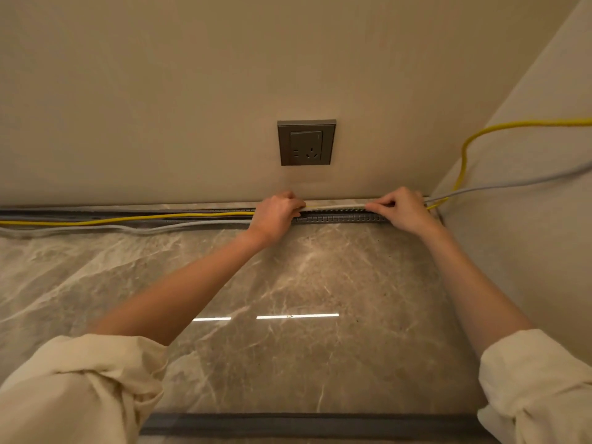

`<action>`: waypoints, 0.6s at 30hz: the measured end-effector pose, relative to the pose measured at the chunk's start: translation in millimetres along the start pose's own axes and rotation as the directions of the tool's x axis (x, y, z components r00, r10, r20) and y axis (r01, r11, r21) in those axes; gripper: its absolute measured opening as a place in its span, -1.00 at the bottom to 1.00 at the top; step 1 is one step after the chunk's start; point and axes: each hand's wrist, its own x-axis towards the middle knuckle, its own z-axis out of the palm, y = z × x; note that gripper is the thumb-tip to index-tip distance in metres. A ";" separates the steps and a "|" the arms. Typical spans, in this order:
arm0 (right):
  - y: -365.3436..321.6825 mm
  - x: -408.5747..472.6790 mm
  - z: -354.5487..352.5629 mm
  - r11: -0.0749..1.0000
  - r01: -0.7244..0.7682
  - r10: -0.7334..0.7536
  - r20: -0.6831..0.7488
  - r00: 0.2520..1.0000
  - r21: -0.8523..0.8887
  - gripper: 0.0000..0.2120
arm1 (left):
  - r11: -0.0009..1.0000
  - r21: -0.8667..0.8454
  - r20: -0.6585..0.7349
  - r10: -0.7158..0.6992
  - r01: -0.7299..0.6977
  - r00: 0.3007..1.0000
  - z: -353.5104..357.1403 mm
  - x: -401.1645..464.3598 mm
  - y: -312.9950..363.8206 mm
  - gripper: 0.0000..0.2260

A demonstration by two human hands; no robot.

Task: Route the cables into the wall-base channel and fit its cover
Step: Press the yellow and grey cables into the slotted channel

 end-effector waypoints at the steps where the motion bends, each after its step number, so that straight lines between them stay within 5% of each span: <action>1: -0.8 -0.1 0.6 0.999 -0.009 0.009 -0.010 1.000 -0.031 -0.73 | 1.000 0.018 -0.002 -0.006 0.006 1.000 1.4 -1.1 -1.9 -0.80; 18: -15.0 10.2 -6.0 0.875 -0.272 0.263 -0.078 0.962 -0.400 -0.63 | 0.998 0.058 0.014 0.008 -0.008 1.000 7.7 -4.7 -20.8 -0.77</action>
